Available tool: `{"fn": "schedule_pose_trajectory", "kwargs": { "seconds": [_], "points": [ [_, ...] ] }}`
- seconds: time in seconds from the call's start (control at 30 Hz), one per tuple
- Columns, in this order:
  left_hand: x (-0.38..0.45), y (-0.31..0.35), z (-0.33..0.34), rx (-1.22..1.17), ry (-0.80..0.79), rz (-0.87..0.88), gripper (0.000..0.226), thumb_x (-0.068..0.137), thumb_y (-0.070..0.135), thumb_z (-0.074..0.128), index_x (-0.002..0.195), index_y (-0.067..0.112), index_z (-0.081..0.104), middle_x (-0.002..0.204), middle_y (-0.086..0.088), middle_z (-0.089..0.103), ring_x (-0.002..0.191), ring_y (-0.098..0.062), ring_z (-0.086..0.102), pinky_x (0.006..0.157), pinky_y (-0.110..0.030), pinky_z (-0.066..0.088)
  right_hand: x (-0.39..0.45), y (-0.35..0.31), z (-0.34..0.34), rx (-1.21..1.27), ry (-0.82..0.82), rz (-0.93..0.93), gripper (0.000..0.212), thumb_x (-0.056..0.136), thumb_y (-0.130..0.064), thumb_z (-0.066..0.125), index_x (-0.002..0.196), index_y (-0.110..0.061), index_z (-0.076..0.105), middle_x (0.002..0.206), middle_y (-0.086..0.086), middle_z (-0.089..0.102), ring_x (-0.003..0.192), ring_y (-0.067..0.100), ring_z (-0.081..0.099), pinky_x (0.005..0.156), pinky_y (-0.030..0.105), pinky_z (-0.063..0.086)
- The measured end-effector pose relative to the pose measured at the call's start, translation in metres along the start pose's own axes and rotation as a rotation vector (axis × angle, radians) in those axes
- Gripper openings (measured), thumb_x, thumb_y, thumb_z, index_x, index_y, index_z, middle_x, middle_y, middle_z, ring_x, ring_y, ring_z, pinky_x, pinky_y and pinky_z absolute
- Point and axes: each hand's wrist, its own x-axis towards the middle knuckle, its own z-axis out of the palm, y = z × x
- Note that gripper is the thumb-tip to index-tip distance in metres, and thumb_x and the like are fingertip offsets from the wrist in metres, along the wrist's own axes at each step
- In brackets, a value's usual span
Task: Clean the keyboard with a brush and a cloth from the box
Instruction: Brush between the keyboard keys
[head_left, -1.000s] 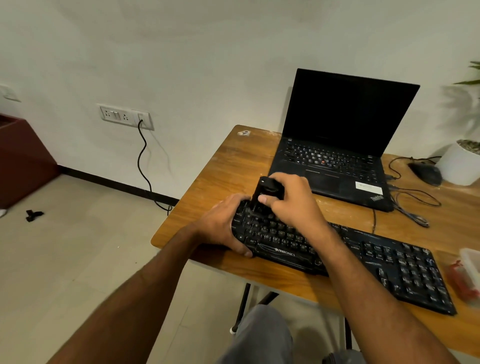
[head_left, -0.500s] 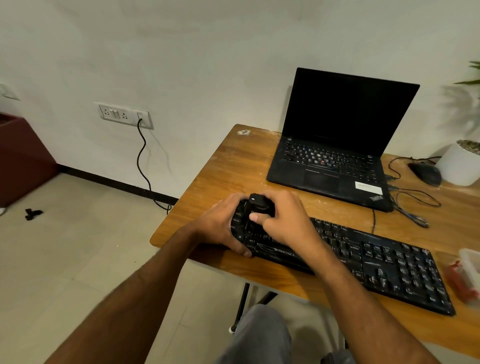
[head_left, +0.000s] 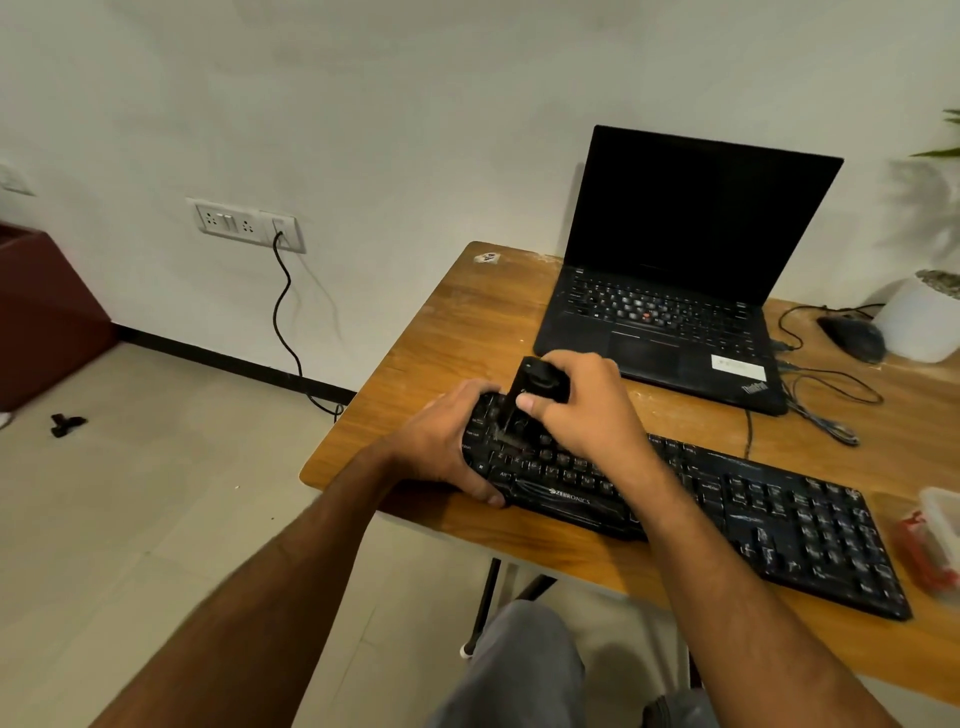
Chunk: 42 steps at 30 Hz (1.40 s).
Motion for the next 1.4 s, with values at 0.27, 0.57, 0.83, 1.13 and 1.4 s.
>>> {"fn": "schedule_pose_trajectory", "kwargs": {
  "seconds": [0.27,0.57,0.83,1.13,1.4],
  "points": [
    [0.001,-0.002,0.001,-0.003,0.001,-0.023,0.136,0.041,0.060,0.098,0.153,0.038,0.026,0.145,0.018,0.040,0.135,-0.012,0.042,0.115,-0.050,0.044,-0.003,0.000,-0.004,-0.029,-0.044,-0.007,0.019,0.082,-0.026,0.081,0.098,-0.021,0.071,0.086,-0.006,0.068,0.085,0.014,0.064,0.072,0.033,0.054],
    [0.001,0.000,0.000,0.010,0.000,-0.010,0.134,0.044,0.056,0.100,0.154,0.036,0.025,0.145,0.017,0.039,0.134,-0.012,0.041,0.116,-0.049,0.042,-0.013,-0.002,-0.004,-0.061,-0.061,-0.056,0.016,0.081,-0.026,0.080,0.094,-0.023,0.070,0.085,-0.009,0.067,0.084,0.010,0.062,0.071,0.030,0.050],
    [0.001,-0.002,0.001,0.000,0.003,-0.014,0.135,0.040,0.061,0.097,0.153,0.036,0.027,0.144,0.017,0.041,0.134,-0.011,0.042,0.115,-0.049,0.044,-0.023,-0.001,0.000,-0.018,-0.069,-0.051,0.020,0.081,-0.026,0.081,0.098,-0.024,0.072,0.088,-0.011,0.068,0.086,0.008,0.063,0.073,0.030,0.051],
    [0.001,-0.002,0.001,-0.006,-0.002,-0.013,0.137,0.040,0.061,0.097,0.154,0.035,0.026,0.145,0.015,0.040,0.135,-0.013,0.043,0.115,-0.050,0.044,-0.030,-0.003,0.000,0.018,-0.069,-0.047,0.021,0.081,-0.024,0.081,0.100,-0.024,0.073,0.090,-0.011,0.070,0.086,0.007,0.064,0.074,0.026,0.051],
    [0.001,0.000,0.001,-0.002,-0.009,-0.014,0.138,0.039,0.062,0.095,0.154,0.033,0.025,0.145,0.013,0.040,0.134,-0.015,0.044,0.114,-0.049,0.046,-0.038,-0.007,0.005,0.006,-0.135,-0.047,0.021,0.081,-0.024,0.081,0.099,-0.026,0.072,0.088,-0.013,0.067,0.085,0.005,0.062,0.069,0.023,0.047]
  ]
}}
